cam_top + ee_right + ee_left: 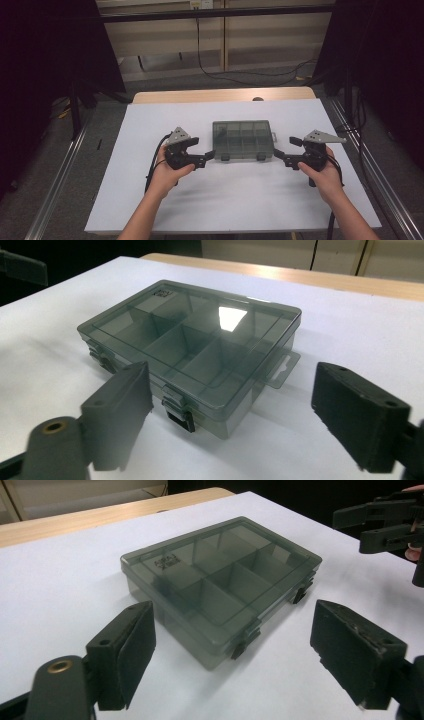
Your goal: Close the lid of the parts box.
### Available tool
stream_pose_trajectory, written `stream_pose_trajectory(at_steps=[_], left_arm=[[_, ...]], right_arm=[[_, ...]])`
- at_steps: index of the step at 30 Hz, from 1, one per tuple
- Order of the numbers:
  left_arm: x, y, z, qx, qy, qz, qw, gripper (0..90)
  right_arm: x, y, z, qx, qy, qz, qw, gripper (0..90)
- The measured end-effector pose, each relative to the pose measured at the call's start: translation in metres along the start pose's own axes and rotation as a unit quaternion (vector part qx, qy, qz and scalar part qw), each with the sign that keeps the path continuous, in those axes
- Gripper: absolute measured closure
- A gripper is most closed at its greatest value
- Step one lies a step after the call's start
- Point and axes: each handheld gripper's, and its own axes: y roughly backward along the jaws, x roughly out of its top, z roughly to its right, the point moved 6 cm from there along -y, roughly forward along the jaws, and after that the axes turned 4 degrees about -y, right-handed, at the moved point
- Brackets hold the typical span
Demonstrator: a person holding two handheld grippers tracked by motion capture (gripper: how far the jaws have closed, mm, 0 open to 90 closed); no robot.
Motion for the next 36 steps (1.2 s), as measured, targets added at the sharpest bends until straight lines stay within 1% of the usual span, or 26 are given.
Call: stream_pose_trajectory(at_steps=[1,3,4,6,8,9,12,15,16,17,19,20,21,26,27,28,30,33,36], left_arm=[[-0.002,0.002,-0.001,0.003,0.001,0.004,1.0000,18.0],[-0.006,0.006,-0.003,0.007,0.004,0.004,1.0000,17.2],[-0.007,0.008,-0.003,0.008,0.006,0.009,0.9999,16.4],[-0.011,0.012,-0.006,0.015,0.001,0.009,0.9998,15.6],[-0.013,0.016,-0.007,0.017,0.002,0.017,0.9997,14.3],[-0.014,0.018,-0.008,0.019,-0.001,0.020,0.9996,13.9],[-0.017,0.025,-0.010,0.024,-0.002,0.029,0.9993,11.7],[-0.021,0.031,-0.014,0.032,-0.002,0.031,0.9990,10.3],[-0.023,0.034,-0.015,0.036,0.003,0.035,0.9987,10.0],[-0.024,0.036,-0.016,0.037,0.004,0.037,0.9986,9.9],[-0.028,0.040,-0.018,0.041,0.003,0.037,0.9984,9.8],[-0.029,0.042,-0.019,0.041,0.001,0.038,0.9984,9.6],[-0.030,0.043,-0.020,0.042,0.001,0.037,0.9984,9.5],[-0.036,0.051,-0.024,0.048,0.001,0.043,0.9979,7.7],[-0.037,0.052,-0.024,0.048,-0.001,0.040,0.9981,7.5],[-0.038,0.054,-0.025,0.052,-0.004,0.044,0.9977,7.4],[-0.041,0.057,-0.026,0.052,-0.004,0.045,0.9976,6.9],[-0.044,0.062,-0.028,0.052,-0.002,0.048,0.9975,6.5],[-0.046,0.068,-0.031,0.059,0.003,0.054,0.9968,6.3]], right_arm=[[0.000,0.002,-0.001,0.000,-0.002,0.004,1.0000,14.6],[-0.002,0.004,-0.001,0.001,-0.002,0.012,0.9999,14.1],[-0.003,0.004,-0.001,0.001,-0.003,0.010,0.9999,12.8],[-0.005,0.005,-0.001,-0.002,0.001,0.012,0.9999,11.6],[-0.006,0.005,-0.001,0.000,-0.001,0.015,0.9999,10.4],[-0.006,0.006,-0.002,-0.001,0.001,0.017,0.9999,9.8],[-0.007,0.009,-0.004,0.002,0.003,0.028,0.9996,8.9],[-0.008,0.012,-0.004,0.002,0.006,0.034,0.9994,7.8],[-0.008,0.013,-0.005,0.001,0.004,0.035,0.9994,7.6],[-0.010,0.013,-0.004,-0.001,0.005,0.034,0.9994,6.3],[-0.011,0.014,-0.005,0.001,0.003,0.034,0.9994,6.7],[-0.012,0.015,-0.004,-0.004,0.008,0.038,0.9992,6.8],[-0.012,0.016,-0.004,-0.005,0.007,0.042,0.9991,6.9],[-0.014,0.018,-0.006,-0.003,0.008,0.041,0.9991,6.4],[-0.014,0.018,-0.006,-0.004,0.010,0.042,0.9991,6.4],[-0.015,0.019,-0.006,-0.004,0.012,0.042,0.9991,6.3],[-0.016,0.019,-0.007,-0.004,0.010,0.042,0.9991,5.8],[-0.017,0.021,-0.008,-0.002,0.010,0.045,0.9990,5.6],[-0.018,0.021,-0.008,-0.004,0.015,0.046,0.9988,4.9]])
